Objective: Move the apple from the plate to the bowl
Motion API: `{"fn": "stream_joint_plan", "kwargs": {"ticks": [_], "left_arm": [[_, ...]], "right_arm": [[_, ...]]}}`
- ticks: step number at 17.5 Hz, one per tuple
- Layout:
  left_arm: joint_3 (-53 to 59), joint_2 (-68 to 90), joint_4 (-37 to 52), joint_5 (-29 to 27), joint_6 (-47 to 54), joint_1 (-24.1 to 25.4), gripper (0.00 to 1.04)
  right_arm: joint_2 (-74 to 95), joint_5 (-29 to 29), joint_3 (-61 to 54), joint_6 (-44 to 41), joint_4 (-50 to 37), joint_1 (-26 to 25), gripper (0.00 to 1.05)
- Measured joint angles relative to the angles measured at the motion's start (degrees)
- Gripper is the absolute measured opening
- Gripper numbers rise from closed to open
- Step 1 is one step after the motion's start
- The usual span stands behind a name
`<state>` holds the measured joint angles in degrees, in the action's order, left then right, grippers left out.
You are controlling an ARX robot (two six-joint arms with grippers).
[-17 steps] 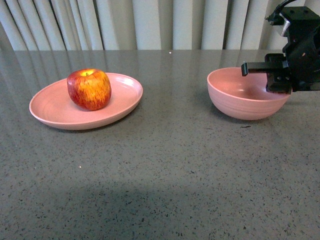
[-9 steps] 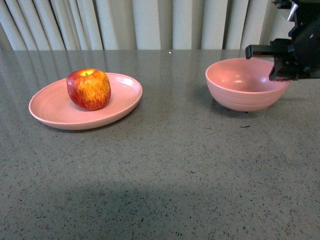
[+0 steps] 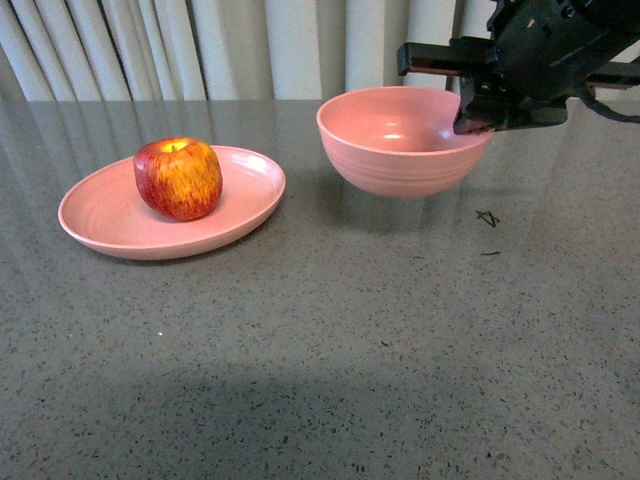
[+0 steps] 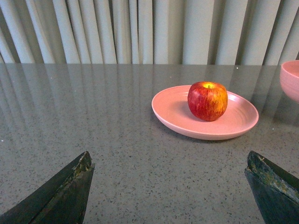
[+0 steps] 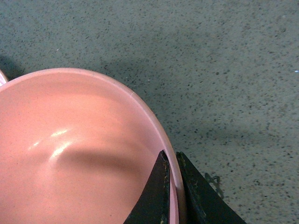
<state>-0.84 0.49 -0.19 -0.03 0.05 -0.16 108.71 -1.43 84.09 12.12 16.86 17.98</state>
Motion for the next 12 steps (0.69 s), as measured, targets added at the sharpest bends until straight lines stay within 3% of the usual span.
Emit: {"fn": "stream_joint_plan", "kwargs": {"ticks": [7, 12], "left_arm": [[0.0, 0.0, -0.02, 0.0, 0.0, 0.0, 0.98], [0.0, 0.0, 0.0, 0.0, 0.0, 0.0, 0.98]], "right_arm": [[5.49, -0.31, 2.67, 3.34, 0.44, 4.17, 0.03], [6.67, -1.49, 3.43, 4.07, 0.26, 4.46, 0.03]]}}
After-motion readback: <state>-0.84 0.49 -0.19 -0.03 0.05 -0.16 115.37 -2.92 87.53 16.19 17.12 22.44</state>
